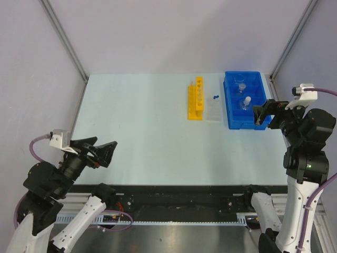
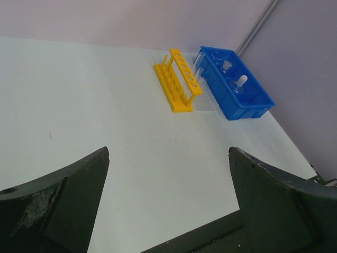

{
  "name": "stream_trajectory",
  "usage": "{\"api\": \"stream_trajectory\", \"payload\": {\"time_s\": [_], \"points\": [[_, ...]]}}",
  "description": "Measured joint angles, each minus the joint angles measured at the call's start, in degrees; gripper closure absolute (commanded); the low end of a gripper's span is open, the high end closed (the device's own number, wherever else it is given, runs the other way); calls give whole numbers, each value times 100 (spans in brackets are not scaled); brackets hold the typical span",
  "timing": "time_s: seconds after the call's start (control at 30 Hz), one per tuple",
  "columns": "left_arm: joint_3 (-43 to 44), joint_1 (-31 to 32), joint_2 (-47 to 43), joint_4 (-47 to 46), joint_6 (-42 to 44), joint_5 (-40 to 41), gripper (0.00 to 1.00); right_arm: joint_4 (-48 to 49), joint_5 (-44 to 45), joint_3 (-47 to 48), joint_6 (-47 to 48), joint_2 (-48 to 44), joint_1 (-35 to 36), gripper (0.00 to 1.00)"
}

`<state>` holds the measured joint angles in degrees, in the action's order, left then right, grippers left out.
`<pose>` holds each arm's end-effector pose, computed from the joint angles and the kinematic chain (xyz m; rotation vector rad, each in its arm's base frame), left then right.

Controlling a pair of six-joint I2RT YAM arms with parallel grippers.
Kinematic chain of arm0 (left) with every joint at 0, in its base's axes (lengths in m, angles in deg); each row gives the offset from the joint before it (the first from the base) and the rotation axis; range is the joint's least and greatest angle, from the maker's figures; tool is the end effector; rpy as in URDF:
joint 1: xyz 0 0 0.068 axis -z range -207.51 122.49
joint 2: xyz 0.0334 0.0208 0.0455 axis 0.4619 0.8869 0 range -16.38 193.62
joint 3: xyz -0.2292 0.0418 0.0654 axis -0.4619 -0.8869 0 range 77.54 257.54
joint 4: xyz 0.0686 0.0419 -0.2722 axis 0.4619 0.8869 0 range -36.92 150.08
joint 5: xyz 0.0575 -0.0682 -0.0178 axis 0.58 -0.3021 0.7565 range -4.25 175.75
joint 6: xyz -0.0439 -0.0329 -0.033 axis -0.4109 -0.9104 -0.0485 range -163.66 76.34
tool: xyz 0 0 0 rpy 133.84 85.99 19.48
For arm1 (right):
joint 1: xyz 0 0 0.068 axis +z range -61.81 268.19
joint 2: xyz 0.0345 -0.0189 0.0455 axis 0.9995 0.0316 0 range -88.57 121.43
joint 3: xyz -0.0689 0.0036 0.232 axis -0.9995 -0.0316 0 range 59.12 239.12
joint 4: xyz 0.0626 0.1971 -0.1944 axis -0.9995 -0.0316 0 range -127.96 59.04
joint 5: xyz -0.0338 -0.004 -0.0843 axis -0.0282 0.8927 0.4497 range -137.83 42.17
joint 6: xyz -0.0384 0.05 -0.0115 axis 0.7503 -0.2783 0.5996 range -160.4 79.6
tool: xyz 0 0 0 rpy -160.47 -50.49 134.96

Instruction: Organize the chemistry lab equipment

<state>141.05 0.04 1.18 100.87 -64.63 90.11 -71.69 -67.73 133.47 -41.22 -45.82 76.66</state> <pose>0.0602 -0.0272 0.4144 0.0336 1.6348 -0.5934 0.1661 -0.0167 0.4439 -0.0700 1.7217 0.1621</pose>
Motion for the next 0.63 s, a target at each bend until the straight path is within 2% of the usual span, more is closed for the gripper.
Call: {"api": "stream_trajectory", "payload": {"time_s": [0.63], "points": [[-127,0,-157,7,4,-2,0,-107,4,-11,42,-74,-184,0]]}}
